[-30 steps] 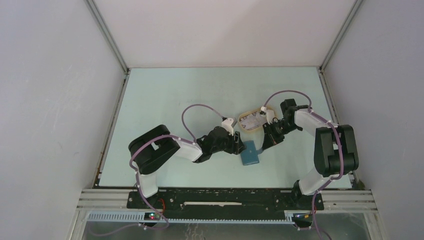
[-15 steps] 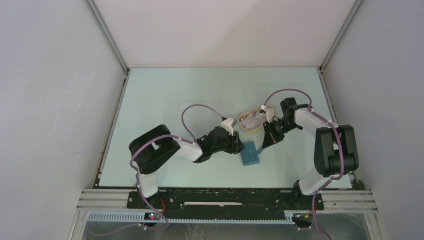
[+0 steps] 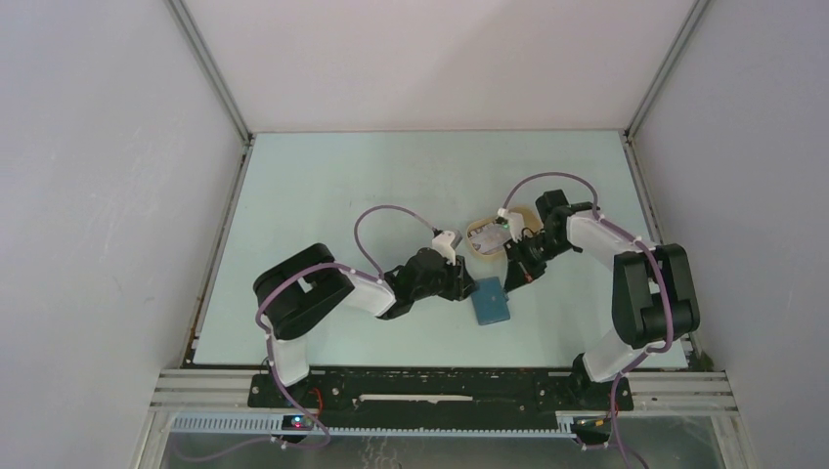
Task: Put the credit cards into the card holder
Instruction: Close the card holder at the center of the board.
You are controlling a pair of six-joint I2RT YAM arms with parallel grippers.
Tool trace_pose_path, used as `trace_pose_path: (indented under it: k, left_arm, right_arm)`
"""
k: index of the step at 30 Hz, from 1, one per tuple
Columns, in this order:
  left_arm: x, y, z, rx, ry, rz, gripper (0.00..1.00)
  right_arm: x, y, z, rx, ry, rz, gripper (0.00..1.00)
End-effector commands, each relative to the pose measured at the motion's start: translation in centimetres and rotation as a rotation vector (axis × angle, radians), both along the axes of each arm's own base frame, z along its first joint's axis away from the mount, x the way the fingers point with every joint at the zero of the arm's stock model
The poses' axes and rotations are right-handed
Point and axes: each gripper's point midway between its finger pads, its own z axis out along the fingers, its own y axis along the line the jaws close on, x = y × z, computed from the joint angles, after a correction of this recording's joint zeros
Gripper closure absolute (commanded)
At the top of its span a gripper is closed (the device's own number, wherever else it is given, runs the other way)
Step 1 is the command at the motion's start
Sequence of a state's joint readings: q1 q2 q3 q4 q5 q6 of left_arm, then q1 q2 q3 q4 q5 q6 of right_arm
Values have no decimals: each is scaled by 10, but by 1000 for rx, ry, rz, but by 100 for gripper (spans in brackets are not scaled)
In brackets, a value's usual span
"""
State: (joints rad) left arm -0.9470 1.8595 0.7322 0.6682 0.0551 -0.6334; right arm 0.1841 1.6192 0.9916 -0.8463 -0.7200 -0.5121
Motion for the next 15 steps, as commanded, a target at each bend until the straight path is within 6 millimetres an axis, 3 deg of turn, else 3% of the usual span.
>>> trace_pose_path:
  k: [1, 15]
  left_arm:
    - [-12, -1, -8, -5, 28, -15, 65]
    - [-18, -1, 5, -55, 23, -6, 66]
  right_arm:
    - [6, 11, 14, 22, -74, 59, 100]
    - [-5, 24, 0, -25, -35, 149, 100]
